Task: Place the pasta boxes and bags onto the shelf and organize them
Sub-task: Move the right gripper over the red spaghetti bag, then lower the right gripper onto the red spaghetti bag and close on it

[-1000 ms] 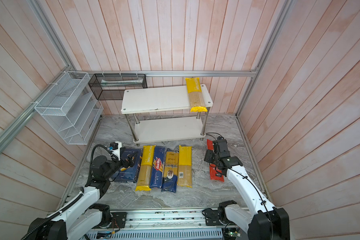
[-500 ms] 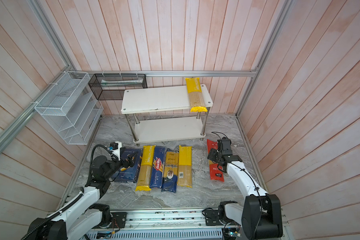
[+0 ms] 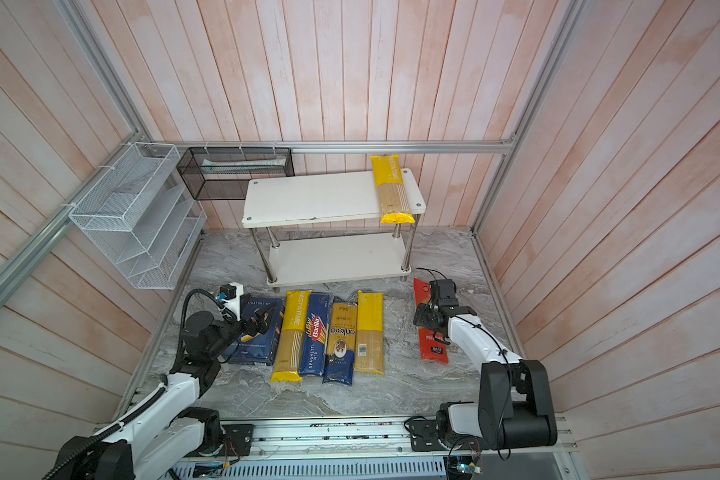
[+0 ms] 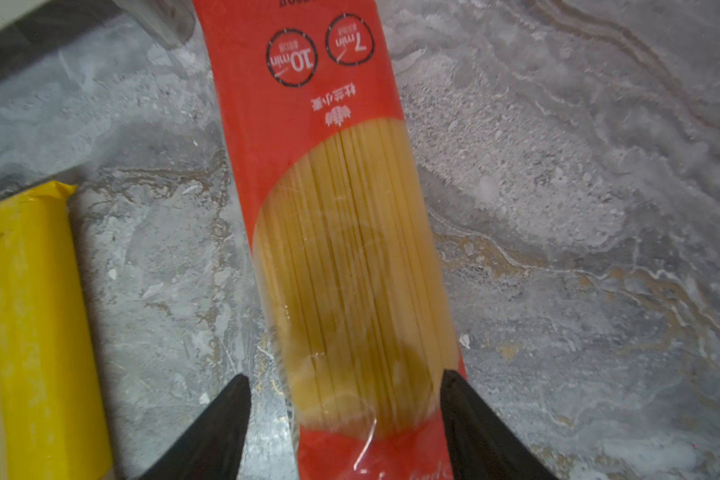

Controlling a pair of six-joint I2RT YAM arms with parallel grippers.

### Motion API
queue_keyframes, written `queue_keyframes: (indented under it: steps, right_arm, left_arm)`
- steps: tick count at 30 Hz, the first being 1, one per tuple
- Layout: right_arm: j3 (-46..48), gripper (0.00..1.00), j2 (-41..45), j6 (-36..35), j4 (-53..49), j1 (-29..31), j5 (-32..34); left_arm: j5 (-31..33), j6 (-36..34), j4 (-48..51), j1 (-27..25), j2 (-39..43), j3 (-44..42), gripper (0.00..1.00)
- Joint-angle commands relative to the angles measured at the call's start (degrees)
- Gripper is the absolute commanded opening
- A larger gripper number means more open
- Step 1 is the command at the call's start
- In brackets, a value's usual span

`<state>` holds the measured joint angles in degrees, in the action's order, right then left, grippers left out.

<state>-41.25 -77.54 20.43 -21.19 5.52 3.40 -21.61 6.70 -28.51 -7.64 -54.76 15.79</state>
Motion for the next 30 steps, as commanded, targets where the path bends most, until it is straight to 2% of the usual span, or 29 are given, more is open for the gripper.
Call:
queue_keyframes:
  steps: [1,6,14,24,30]
  right_arm:
    - [-2.2,0.73,-1.3,-1.6,-1.6,-0.2,0.5]
    - [-2.2,0.73,-2.9,-1.8,0.1,-0.2,0.3]
    - [-0.7,0.73,-2.6,0.7,2.0,-0.3,9.1]
    - [1.1,0.74,-3.6,0.9,7.5,-1.4,1.2]
    - [1.7,0.74,-3.8,0.6,7.9,-1.7,1.1]
  left_arm:
    - [-0.4,0.2,-0.9,-0.1,-0.3,0.6,1.00]
    - [-0.3,0.2,-0.8,-0.1,-0.2,0.5,1.00]
    - [-0.3,0.2,-0.8,-0.1,-0.1,0.4,1.00]
    - [-0.3,0.1,-0.9,-0.1,-0.3,0.6,1.00]
    - [-0.3,0.2,-0.9,-0.1,-0.3,0.5,1.00]
